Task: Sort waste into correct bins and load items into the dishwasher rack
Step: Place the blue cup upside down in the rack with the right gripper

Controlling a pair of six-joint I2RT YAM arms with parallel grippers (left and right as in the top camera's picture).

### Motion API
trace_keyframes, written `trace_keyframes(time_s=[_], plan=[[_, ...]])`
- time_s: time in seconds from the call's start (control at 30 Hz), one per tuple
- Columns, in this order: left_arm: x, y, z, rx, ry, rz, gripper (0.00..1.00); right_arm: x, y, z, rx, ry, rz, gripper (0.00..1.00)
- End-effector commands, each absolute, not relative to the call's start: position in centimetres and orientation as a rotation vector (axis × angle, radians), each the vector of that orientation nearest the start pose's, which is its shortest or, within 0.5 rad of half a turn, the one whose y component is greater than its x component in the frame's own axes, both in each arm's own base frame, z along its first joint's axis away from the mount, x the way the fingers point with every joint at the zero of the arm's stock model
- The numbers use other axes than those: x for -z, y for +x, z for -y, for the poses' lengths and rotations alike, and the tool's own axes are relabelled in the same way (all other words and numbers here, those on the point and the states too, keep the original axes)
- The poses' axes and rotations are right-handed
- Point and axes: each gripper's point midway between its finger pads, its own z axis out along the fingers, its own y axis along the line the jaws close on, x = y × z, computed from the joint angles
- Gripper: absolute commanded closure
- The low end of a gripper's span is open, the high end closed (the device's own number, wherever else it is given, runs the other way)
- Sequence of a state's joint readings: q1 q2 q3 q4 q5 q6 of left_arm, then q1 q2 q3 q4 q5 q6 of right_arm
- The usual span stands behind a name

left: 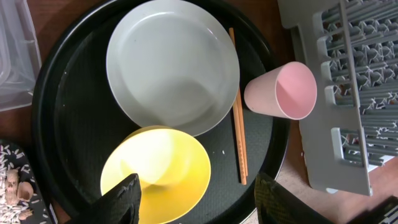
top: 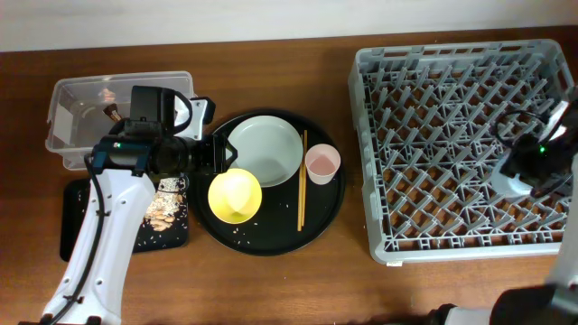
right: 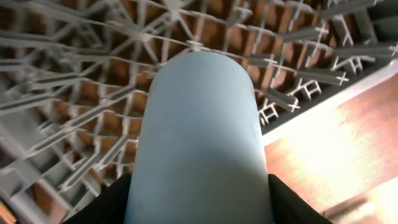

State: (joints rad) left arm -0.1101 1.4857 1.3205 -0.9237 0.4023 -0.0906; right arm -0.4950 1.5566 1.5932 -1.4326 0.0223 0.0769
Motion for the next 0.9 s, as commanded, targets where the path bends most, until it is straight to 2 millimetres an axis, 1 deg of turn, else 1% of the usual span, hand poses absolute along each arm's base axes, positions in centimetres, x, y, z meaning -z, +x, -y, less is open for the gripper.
trace_keyframes(time_s=[0.0,0.07,0.13,0.17,0.2,0.23,0.27,0.4,0.43,0.47,0.5,0.53,0.6,0.63,0.67,0.7,0.73,0.77,0.8,0.83,0.87], plan=[[-19.5,34.8,10.4,0.585,0.178,-2.621,0.42,-17.9,26.3,17.1,0.111,0.964,-2.908,0.55],[-19.5,34.8,10.4,0.585,0.178,-2.622,0.42,-15.9,26.6,17.7,0.093,0.999,-2.958,0.55],[-19.5,34.8,10.4,0.585,0.178,-2.622,0.42,-14.4,26.9,17.8,0.076,1.01,-2.999,0.48],[-19.5,34.8,10.4,0.585,0.178,-2.622,0.42,-14.0,27.0,17.7,0.059,1.012,-3.01,0.36],[-19.5,34.8,10.4,0.585,0.178,-2.621,0.42,-13.9,27.1,17.6,0.037,1.013,-3.01,0.15],[-19.5,34.8,10.4,0.585,0.178,-2.622,0.42,-13.9,27.1,17.6,0.037,1.013,-3.01,0.07],[-19.5,34.8,10.4,0.585,0.178,-2.622,0.42,-13.9,27.1,17.5,0.033,1.013,-3.009,0.02],[-19.4,34.7,10.4,0.585,0.177,-2.624,0.41,-14.0,28.0,15.8,-0.136,1.005,-2.989,0.01],[-19.4,34.6,10.4,0.585,0.176,-2.628,0.37,-14.2,28.5,14.9,-0.22,0.987,-2.975,0.01],[-19.3,34.6,10.4,0.585,0.176,-2.632,0.37,-14.6,29.3,13.9,-0.32,0.937,-2.95,0.01],[-19.3,34.5,10.4,0.586,0.175,-2.633,0.37,-15.6,30.7,12.2,-0.447,0.813,-2.905,0.01],[-19.3,34.5,10.4,0.586,0.175,-2.633,0.36,-17.3,32.1,10.1,-0.546,0.658,-2.851,0.01],[-19.3,34.5,10.4,0.586,0.175,-2.635,0.34,-19.9,34.1,6.6,-0.556,0.399,-2.793,0.01],[-19.3,34.5,10.4,0.585,0.174,-2.636,0.34,-20.7,35.0,3.9,-0.548,0.245,-2.776,0.01],[-19.3,34.5,10.4,0.586,0.175,-2.636,0.34,-21.0,35.4,1.3,-0.557,0.123,-2.78,0.01],[-19.3,34.5,10.4,0.586,0.175,-2.636,0.33,-20.7,35.5,-1.8,-0.555,-0.034,-2.798,0.01],[-19.3,34.5,10.4,0.586,0.174,-2.636,0.33,-20.3,35.4,-4.5,-0.547,-0.151,-2.819,0.05],[-19.4,34.5,10.5,0.589,0.177,-2.632,0.34,-20.0,35.2,-7.0,-0.538,-0.222,-2.839,0.05],[-19.6,34.7,10.9,0.602,0.191,-2.615,0.34,-19.7,35.1,-7.4,-0.477,-0.202,-2.862,0.04],[-20.0,35.2,11.7,0.612,0.227,-2.581,0.34,-19.3,35.0,-7.3,-0.375,-0.167,-2.888,0.01],[-20.7,35.7,13.1,0.62,0.28,-2.535,0.34,-19.1,34.9,-7.0,-0.323,-0.125,-2.904,0.01]])
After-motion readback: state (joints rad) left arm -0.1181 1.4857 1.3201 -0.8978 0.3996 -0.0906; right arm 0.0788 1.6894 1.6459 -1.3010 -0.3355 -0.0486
